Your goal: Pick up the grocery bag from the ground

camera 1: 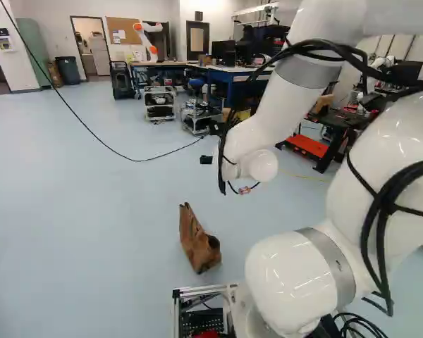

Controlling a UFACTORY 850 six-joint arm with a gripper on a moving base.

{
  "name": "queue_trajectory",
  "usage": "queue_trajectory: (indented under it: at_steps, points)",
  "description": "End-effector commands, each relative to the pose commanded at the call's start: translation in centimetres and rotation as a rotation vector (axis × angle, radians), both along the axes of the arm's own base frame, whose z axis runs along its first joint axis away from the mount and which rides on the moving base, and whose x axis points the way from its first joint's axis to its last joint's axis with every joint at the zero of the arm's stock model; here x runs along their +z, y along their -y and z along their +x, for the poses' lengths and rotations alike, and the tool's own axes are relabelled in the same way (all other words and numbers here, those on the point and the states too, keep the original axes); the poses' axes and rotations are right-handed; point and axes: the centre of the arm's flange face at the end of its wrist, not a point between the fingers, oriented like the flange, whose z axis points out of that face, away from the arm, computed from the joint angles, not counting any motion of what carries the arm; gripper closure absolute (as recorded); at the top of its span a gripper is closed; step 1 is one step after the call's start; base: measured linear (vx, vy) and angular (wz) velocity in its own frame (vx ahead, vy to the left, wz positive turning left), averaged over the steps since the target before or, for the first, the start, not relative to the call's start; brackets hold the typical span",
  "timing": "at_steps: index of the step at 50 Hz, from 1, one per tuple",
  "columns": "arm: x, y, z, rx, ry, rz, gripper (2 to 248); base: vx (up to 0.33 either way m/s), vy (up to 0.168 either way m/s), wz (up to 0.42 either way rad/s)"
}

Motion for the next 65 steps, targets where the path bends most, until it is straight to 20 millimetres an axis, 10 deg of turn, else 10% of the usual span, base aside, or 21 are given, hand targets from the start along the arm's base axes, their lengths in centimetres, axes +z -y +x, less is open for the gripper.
queue_trajectory:
  at_steps: [65]
  points:
    - [-5.1, -4.6, 7.7, 0.082, -0.408, -0.072, 3, 0.0, 0.0, 0.0]
